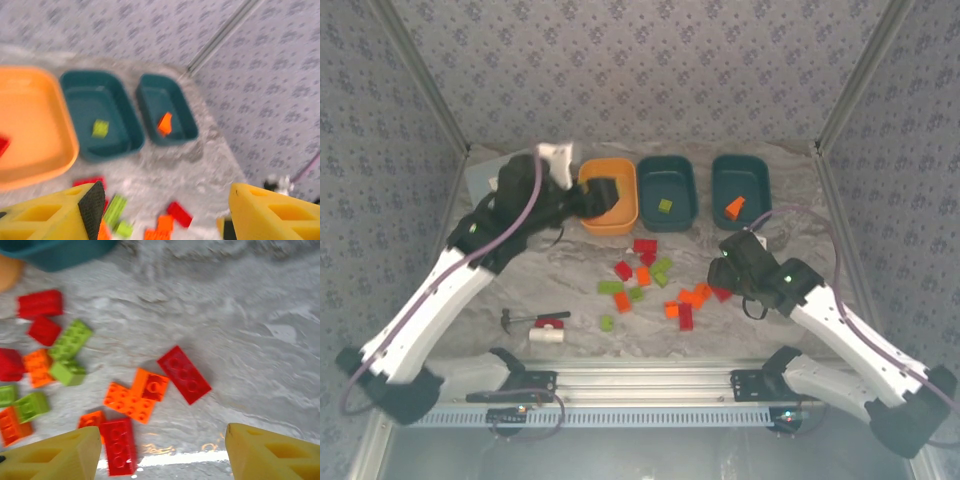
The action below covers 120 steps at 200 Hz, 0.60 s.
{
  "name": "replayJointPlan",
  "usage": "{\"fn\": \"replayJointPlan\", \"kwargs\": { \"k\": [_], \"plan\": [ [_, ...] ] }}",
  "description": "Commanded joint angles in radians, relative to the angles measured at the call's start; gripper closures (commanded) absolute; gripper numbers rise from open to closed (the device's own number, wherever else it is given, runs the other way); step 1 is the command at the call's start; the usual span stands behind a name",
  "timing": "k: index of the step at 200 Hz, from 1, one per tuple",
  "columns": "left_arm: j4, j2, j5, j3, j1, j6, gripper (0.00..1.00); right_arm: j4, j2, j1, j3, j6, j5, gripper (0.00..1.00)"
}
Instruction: Sort the legos into containers by color
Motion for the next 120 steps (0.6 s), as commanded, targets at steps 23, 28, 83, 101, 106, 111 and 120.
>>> {"fn": "replayJointPlan", "kwargs": {
  "k": [23,28,83,101,106,111,120],
  "plan": [
    [-0.100,-0.256,-0.071,-0.390,-0.005,-0.137,0.31,-0.012,0.173,-0.064,-0.062,-0.001,-0.084,0.35],
    [-0.104,-0.279,-0.069,-0.422,-0.007,-0.146,0.30,-0.001,0.181,-0.062,-0.071,0.001,-0.081,0.35],
    [-0.091,-0.309,-0.100,-0.565,-0.079,-0.210,0.31,0.117,0.187,-0.009,-0.114,-0.006,-0.125,0.34],
    [-0.094,-0.303,-0.111,-0.582,-0.082,-0.216,0.31,0.113,0.210,0.085,-0.085,-0.002,-0.104,0.33],
    [-0.095,-0.304,-0.114,-0.587,-0.082,-0.217,0.31,0.116,0.219,0.107,-0.081,0.003,-0.105,0.33],
    [-0.094,-0.306,-0.116,-0.591,-0.083,-0.219,0.31,0.120,0.228,0.128,-0.079,0.010,-0.106,0.33],
    [-0.097,-0.312,-0.122,-0.599,-0.085,-0.222,0.31,0.133,0.243,0.165,-0.076,0.021,-0.111,0.32]
  ]
}}
